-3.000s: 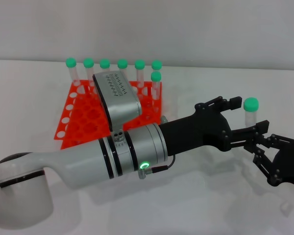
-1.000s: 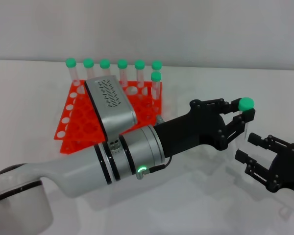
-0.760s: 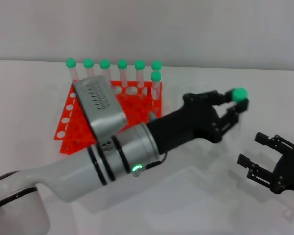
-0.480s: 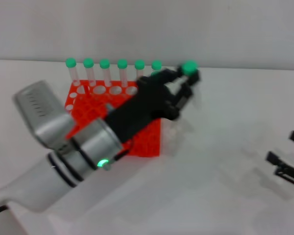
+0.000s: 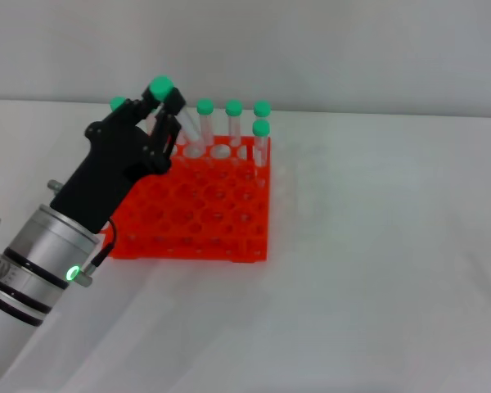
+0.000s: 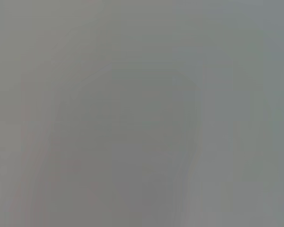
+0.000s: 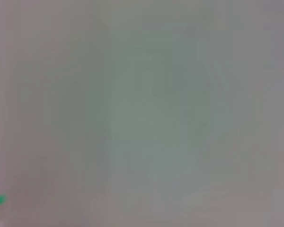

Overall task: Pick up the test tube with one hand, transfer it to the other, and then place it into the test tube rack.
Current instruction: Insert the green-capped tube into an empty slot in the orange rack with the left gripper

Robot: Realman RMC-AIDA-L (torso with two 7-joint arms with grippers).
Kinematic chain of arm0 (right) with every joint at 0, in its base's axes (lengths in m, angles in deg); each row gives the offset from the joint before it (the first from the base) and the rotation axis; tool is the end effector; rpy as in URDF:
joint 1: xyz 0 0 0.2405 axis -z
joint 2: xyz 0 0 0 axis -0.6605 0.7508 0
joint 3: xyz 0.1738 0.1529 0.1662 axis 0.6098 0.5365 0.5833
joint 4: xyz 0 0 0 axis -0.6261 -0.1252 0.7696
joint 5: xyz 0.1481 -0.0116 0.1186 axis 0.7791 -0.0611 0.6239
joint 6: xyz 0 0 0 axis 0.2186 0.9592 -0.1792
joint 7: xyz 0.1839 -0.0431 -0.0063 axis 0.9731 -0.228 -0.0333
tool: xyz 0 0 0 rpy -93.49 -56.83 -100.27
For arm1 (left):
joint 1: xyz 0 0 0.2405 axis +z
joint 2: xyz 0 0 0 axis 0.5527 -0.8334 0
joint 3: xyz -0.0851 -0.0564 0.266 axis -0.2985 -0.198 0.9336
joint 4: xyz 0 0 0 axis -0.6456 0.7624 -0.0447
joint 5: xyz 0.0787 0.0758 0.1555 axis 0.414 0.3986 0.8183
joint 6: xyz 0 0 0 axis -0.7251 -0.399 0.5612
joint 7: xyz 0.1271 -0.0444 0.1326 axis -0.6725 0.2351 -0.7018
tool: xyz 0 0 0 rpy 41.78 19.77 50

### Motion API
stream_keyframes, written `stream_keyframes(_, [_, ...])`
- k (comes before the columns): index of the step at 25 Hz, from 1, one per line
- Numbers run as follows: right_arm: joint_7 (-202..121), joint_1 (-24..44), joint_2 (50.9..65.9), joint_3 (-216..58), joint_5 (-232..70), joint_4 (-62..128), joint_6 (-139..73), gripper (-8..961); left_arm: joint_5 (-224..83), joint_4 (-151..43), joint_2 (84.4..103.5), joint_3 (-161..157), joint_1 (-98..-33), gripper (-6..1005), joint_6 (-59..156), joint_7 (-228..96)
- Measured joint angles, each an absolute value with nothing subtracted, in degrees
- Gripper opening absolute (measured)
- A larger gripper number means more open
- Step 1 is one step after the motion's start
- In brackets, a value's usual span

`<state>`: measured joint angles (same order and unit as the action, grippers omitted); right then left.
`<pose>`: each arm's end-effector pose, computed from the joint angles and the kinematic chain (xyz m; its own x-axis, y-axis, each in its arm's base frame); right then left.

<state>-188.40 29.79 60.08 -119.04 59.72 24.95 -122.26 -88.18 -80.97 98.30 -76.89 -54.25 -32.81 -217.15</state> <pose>0.3809 0.2956 0.0348 0.6523 0.0182 -0.7577 -0.7207 -0.2947 -0.6275 -0.2255 0.3597 -0.0343 0.4408 -0.1560 0.8839 0.6931 -0.5665 -0.4457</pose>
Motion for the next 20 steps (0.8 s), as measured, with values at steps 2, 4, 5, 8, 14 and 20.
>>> stream_keyframes(2, [-188.4,29.6,60.11,-117.76,59.71,24.98,-121.05,877,-88.21,-80.12,98.24,-77.43,-54.58,261,-32.56,-217.16])
stream_keyframes(4, [-188.41,29.12,60.14,-117.37,59.72,24.83,-119.8,877,-88.04,-79.32,98.2,-77.49,-55.17,261,-32.09,-217.19])
stream_keyframes(5, [-188.42,28.82,60.17,-117.34,59.72,24.74,-119.36,877,-87.98,-79.0,98.18,-77.35,-55.5,261,-31.86,-217.2])
stream_keyframes(8, [-188.43,27.98,60.3,-117.4,59.62,24.88,-118.95,877,-87.91,-78.62,98.27,-77.13,-55.99,262,-31.39,-217.29])
stream_keyframes(14, [-188.45,27.33,60.48,-118.03,59.3,25.22,-118.89,877,-88.31,-78.5,98.23,-78.07,-57.12,263,-27.51,-218.1])
stream_keyframes(20, [-188.31,27.25,60.58,-118.03,59.28,25.28,-118.99,877,-87.96,-78.48,98.13,-78.15,-60.14,264,-22.28,-218.71])
